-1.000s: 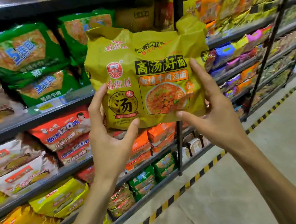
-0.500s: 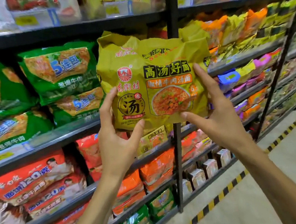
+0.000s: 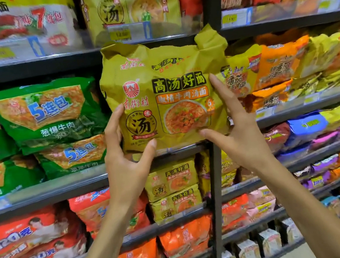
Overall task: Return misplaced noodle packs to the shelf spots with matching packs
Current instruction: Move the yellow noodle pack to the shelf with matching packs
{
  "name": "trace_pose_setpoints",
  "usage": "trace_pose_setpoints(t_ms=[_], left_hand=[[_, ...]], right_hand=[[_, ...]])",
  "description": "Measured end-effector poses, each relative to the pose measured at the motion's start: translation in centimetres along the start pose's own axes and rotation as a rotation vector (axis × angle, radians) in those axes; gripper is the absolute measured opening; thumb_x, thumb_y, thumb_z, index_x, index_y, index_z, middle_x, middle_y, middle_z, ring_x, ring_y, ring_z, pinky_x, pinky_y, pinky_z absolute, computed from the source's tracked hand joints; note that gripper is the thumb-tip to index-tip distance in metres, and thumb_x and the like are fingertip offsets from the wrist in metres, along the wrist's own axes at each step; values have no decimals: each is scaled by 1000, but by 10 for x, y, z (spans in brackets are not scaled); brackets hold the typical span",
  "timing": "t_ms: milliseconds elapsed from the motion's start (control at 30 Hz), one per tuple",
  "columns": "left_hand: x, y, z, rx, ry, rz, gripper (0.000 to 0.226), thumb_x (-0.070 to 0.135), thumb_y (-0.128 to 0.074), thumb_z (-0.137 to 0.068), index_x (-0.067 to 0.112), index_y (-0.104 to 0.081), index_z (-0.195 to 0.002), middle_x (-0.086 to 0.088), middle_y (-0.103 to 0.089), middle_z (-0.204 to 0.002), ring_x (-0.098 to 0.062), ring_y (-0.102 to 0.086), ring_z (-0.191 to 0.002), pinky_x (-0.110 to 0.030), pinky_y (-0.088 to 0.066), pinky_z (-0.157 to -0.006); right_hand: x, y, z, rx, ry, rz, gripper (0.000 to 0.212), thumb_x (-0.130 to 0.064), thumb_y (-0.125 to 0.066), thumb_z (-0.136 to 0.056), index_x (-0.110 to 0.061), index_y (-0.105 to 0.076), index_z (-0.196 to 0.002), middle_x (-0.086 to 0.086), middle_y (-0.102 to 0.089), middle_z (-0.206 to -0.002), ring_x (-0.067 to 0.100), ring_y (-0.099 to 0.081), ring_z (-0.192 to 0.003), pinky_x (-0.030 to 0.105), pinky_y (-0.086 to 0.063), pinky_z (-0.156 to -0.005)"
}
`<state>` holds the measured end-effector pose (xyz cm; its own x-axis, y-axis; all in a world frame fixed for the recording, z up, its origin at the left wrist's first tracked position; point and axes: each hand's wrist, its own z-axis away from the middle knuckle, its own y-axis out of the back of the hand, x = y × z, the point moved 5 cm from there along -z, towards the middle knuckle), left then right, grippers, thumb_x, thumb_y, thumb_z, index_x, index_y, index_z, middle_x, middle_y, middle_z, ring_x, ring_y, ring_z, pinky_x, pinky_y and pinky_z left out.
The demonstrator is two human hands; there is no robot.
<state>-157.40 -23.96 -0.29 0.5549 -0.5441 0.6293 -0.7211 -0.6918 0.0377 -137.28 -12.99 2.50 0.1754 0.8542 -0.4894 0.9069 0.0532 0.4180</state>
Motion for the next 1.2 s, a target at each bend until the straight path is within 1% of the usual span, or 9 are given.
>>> trace_pose_setpoints(t_ms=[100,233,433,533,633,733,867,1033,1200], left_hand=[[-9,-14,-13,34,-31,-54,81,-9,-73,-86,13,-33,-153,3,-41,-157,-15,-45,-143,-53,-46,-111],[-24,-20,-26,89,-89,-121,83,-6,-73,-88,20,-31,-154,-6,-36,-160,-27,-39,-147,-59,-41,-112],[-47,-15,-40,168,-125,-214,81,1,-72,-87,34,-33,-150,-14,-36,-157,-39,-38,-145,-64,-35,-113],[-56,-14,-46,160,-151,-254,79,1,-72,-85,35,-35,-147,-15,-39,-154,-38,-43,-141,-62,-40,-110],[-67,-19,-48,166,-152,-248,80,-4,-73,-86,37,-37,-144,-16,-39,-151,-40,-44,-139,-62,-45,-105],[-81,-24,-49,187,-127,-195,86,-10,-72,-86,46,-37,-142,-19,-38,-150,-43,-46,-135,-53,-52,-102],[-95,-25,-51,195,-129,-211,75,2,-69,-89,43,-33,-141,-15,-38,-151,-40,-46,-136,-38,-49,-107],[-110,-21,-54,188,-129,-236,69,25,-55,-99,61,-22,-147,28,-29,-158,-29,-40,-146,-61,-42,-110],[-124,-18,-53,141,-125,-248,59,41,-52,-103,58,-19,-149,16,-31,-160,-33,-41,-144,-61,-44,-108]], right_hand=[[24,-1,-20,-10,65,-51,97,-11,-78,-83,-37,-20,-157,-44,-22,-148,53,-45,-107,38,-42,-95],[46,-12,-42,-30,109,-155,98,-7,-77,-82,-33,-21,-158,-32,-24,-157,46,-52,-107,51,-53,-89],[68,-37,-65,-44,160,-239,99,-5,-76,-82,-35,-19,-157,-42,-21,-151,-8,-35,-138,28,-42,-108],[78,-48,-74,-44,150,-289,102,3,-75,-82,-38,-18,-157,-40,-21,-152,0,-39,-140,35,-47,-106],[86,-54,-80,-5,143,-316,104,9,-71,-82,-44,-19,-154,-40,-23,-151,-6,-48,-130,22,-51,-96],[92,-61,-82,18,136,-318,104,9,-70,-84,-52,-16,-150,-34,-28,-154,17,-57,-128,32,-51,-101],[102,-73,-84,53,138,-315,104,11,-71,-83,-51,-16,-145,-46,-20,-148,18,-46,-139,32,-46,-107],[117,-89,-85,94,48,-332,109,8,-73,-83,-67,-17,-139,13,-49,-146,30,-54,-131,51,-50,-101],[124,-94,-84,77,4,-315,100,9,-73,-82,-53,-22,-140,13,-49,-146,29,-55,-129,54,-49,-101]])
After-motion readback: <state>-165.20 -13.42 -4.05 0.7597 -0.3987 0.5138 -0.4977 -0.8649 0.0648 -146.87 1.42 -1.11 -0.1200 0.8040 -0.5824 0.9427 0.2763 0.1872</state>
